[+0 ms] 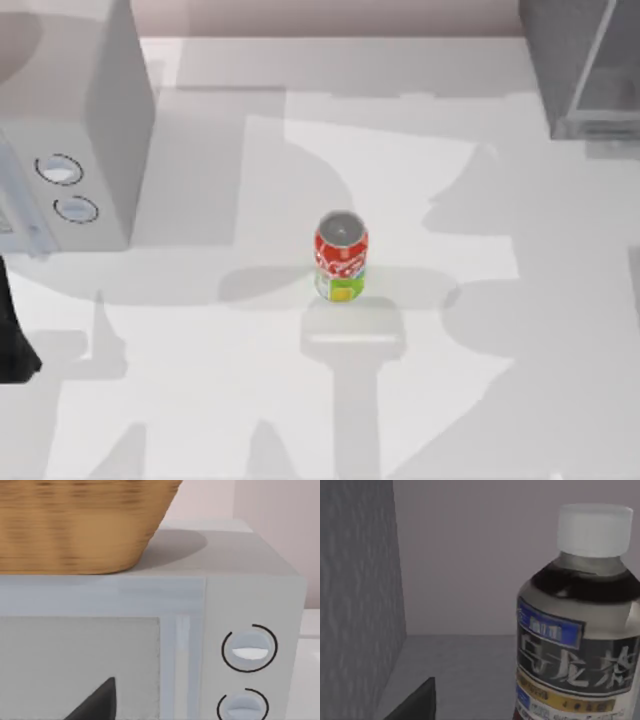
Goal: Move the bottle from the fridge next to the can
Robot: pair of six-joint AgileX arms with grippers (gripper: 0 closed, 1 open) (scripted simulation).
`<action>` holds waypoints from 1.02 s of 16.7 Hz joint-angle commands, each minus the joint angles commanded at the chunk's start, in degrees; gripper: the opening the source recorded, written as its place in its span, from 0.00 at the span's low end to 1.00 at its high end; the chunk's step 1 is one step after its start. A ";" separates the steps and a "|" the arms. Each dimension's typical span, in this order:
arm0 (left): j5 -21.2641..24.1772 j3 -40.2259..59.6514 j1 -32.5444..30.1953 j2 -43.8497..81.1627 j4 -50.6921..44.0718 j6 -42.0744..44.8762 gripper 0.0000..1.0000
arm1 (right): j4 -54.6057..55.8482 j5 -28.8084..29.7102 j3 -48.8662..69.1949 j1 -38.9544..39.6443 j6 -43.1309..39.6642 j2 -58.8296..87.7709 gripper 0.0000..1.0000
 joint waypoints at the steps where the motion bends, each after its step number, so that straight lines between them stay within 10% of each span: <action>1: 0.00 0.00 0.00 0.00 0.00 0.00 1.00 | 1.41 -0.20 1.16 -0.28 0.02 2.67 1.00; 17: 0.00 0.00 0.00 0.00 0.00 0.00 1.00 | -1.29 0.50 14.92 0.20 0.00 13.74 1.00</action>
